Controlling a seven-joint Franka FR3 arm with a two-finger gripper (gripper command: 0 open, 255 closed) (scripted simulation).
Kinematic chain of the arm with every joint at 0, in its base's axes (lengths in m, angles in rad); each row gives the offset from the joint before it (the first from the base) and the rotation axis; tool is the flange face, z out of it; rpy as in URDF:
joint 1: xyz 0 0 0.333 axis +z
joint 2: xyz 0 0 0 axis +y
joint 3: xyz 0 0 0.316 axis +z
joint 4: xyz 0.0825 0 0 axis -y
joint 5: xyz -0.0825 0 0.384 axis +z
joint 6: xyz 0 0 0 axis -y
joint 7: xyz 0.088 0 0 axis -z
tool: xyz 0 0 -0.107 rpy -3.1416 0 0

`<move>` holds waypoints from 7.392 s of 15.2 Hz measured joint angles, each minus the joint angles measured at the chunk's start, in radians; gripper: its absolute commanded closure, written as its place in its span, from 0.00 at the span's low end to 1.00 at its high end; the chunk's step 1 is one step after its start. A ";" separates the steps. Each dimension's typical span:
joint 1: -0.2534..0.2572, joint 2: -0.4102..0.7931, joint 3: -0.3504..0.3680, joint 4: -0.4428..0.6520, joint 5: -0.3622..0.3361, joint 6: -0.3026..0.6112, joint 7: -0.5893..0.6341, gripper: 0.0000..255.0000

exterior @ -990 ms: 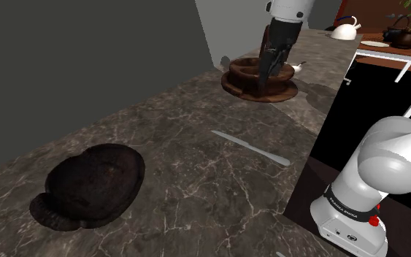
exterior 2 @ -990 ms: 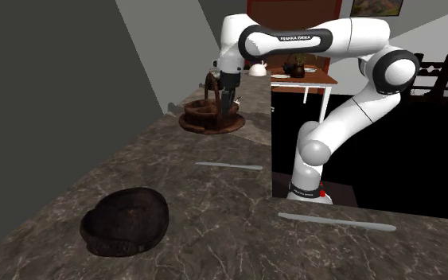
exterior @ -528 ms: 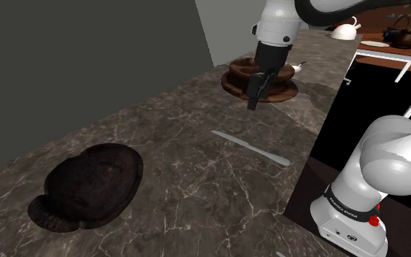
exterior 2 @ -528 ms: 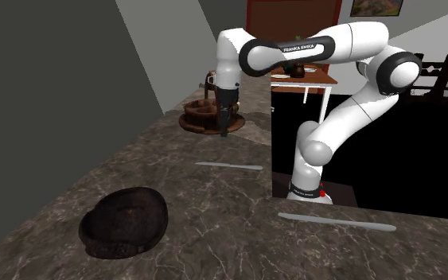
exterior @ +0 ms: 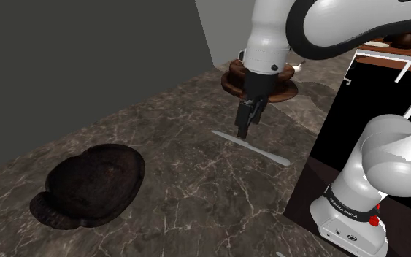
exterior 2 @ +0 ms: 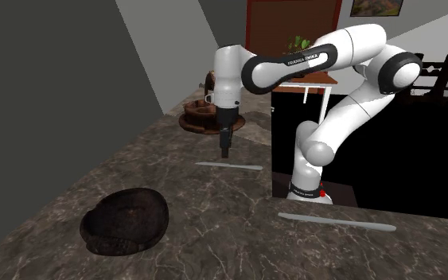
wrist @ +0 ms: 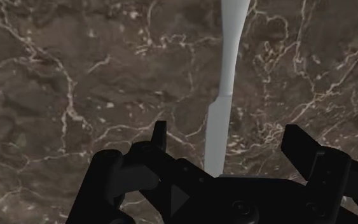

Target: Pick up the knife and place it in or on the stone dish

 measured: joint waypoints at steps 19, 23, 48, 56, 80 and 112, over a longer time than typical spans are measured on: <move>0.012 0.017 0.026 -0.073 0.024 0.094 0.001 1.00; 0.012 0.017 0.026 -0.074 0.025 0.095 0.001 1.00; -0.007 0.019 -0.025 0.243 -0.028 -0.221 0.041 1.00; -0.013 0.046 -0.038 0.367 -0.041 -0.317 0.054 1.00; 0.123 0.960 0.373 1.270 -0.344 -0.310 0.613 1.00; 0.242 1.191 0.369 1.347 -0.481 -0.187 0.701 0.00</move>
